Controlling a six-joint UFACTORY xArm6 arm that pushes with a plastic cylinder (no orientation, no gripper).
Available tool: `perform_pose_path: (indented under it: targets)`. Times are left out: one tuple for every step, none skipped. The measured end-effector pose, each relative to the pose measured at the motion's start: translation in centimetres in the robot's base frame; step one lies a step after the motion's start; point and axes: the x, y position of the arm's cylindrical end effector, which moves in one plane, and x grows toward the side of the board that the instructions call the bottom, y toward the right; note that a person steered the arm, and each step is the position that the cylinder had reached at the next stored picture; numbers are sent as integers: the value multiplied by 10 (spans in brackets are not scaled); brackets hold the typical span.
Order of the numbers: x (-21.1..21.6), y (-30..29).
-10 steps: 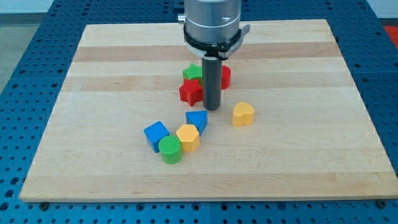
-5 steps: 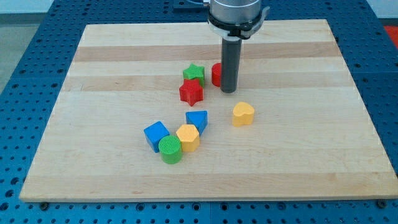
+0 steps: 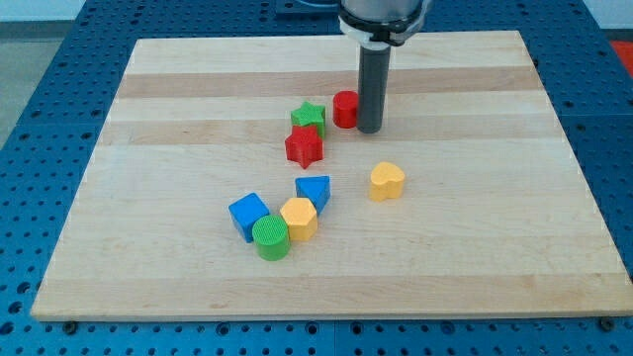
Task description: Push the red circle to the top right of the green star
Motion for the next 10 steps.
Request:
perform_pose_path:
  targets:
    - [-6,15]
    - [-16,18]
    - [-19,15]
    - [-19,2]
    - [-19,-11]
    - [-19,-23]
    - [-21,-26]
    - [-21,-33]
    - [-21,-34]
    - [-16,-26]
